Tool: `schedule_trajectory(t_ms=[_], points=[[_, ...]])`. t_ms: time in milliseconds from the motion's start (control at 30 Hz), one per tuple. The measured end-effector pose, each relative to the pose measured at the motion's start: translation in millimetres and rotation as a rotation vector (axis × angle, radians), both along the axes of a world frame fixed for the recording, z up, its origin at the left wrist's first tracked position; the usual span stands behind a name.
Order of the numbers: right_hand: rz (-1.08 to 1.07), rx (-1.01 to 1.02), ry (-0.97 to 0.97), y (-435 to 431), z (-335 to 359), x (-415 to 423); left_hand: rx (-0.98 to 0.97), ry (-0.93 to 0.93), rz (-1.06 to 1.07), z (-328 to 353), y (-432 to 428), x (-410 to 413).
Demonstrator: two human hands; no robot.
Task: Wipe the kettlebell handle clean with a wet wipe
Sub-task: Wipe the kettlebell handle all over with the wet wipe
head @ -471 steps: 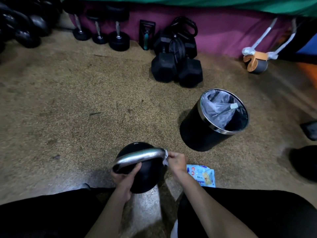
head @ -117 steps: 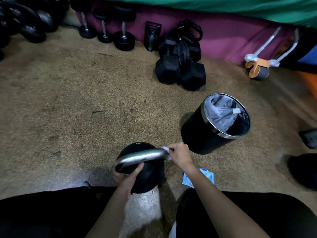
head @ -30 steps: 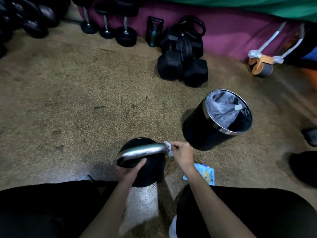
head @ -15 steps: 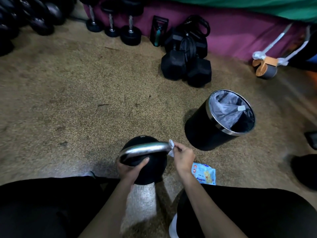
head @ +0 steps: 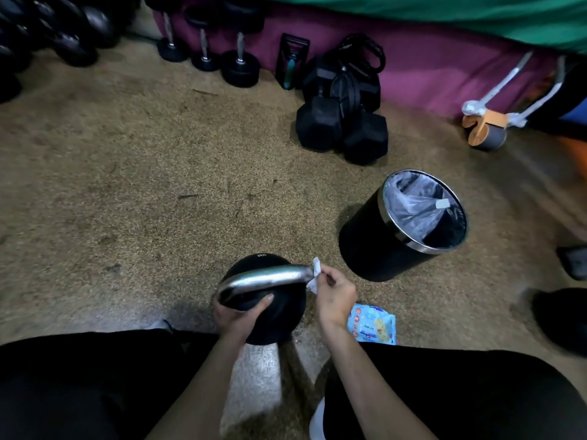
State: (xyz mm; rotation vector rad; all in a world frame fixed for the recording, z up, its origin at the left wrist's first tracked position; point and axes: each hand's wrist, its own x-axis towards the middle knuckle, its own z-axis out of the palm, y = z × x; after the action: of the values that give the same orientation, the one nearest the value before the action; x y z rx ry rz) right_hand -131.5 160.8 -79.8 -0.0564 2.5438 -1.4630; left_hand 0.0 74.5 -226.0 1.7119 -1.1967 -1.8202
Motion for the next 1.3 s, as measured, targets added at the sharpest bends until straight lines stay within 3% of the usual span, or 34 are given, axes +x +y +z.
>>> schedule_trajectory(t_ms=[267,467,633,800,1033,1300], points=[[-0.034,-0.015,-0.111,7,-10,37,-0.013,-0.005,0.013,6,1,-1],[-0.295,-0.142,-0.237,-7,-24,40,-0.005,-0.027,0.013,7,2,1],[-0.338,-0.205,-0.200,-5,-15,28,0.018,-0.049,-0.032,5,1,2],[-0.167,-0.114,-0.078,-1,-8,16,0.024,-0.064,-0.039,4,1,3],[0.308,0.131,0.159,3,16,-14,0.073,-0.081,-0.066,-11,0,5],[0.588,0.444,0.046,-3,13,-46,0.059,-0.024,-0.035,9,2,3]])
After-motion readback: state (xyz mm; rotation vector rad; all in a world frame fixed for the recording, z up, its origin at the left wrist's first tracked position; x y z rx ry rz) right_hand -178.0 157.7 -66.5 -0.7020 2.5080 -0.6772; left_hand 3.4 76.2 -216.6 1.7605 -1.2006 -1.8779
